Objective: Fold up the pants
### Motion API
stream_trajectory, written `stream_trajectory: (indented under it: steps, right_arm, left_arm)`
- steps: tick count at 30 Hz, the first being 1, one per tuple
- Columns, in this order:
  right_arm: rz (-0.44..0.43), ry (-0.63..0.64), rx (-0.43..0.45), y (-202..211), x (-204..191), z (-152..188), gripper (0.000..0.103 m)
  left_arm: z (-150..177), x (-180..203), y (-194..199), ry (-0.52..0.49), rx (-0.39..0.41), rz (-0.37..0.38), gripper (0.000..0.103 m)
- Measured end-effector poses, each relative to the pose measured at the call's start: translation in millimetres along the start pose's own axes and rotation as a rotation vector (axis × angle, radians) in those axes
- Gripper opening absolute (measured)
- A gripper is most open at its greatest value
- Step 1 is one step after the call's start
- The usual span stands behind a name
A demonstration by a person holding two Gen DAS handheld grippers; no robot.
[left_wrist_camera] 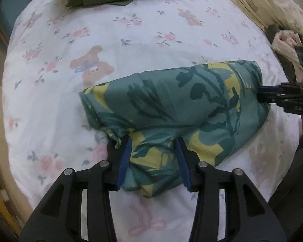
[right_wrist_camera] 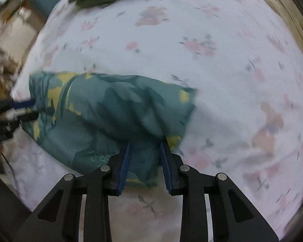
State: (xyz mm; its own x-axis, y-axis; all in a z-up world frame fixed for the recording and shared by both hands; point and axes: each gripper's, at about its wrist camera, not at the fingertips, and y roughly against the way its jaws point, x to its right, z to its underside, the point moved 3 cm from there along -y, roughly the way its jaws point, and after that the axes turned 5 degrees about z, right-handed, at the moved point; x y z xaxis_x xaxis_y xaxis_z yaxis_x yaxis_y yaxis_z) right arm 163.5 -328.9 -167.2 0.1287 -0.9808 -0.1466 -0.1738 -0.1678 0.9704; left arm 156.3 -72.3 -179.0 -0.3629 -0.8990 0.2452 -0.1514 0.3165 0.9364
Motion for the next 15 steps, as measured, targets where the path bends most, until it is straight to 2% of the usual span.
stream_trajectory:
  steps: [2,4,5,6,7,8,11,12,13,15]
  right_arm:
    - [-0.032,-0.039,0.059,18,9,-1,0.031]
    - [-0.081,-0.107,0.139,39,21,-4,0.047]
    - [-0.115,-0.152,0.171,46,28,-6,0.054]
    - [-0.13,-0.178,0.179,48,32,-7,0.066]
    - [-0.142,-0.201,0.18,47,35,-7,0.07]
    - [-0.152,-0.217,0.176,43,37,-9,0.07]
    - [-0.197,-0.256,0.142,24,39,-12,0.072]
    - [-0.215,-0.268,0.116,12,37,-14,0.072]
    - [-0.224,-0.269,0.086,1,33,-16,0.072]
    - [-0.239,-0.261,0.075,-13,26,-15,0.072]
  left_arm:
    - [-1,-6,17,0.054,0.052,-0.005,0.041]
    - [-4,-16,36,0.11,0.141,-0.04,0.045]
    - [-5,-21,41,0.132,0.174,-0.054,0.053]
    - [-5,-25,45,0.153,0.203,-0.072,0.066]
    - [-5,-32,48,0.188,0.232,-0.093,0.073]
    - [-4,-36,47,0.21,0.242,-0.087,0.083]
    - [-5,-46,28,0.284,0.222,-0.041,0.084]
    - [-6,-46,16,0.303,0.189,0.019,0.084]
    - [-9,-42,8,0.312,0.171,0.045,0.084]
    - [-9,-37,-4,0.331,0.159,0.059,0.088]
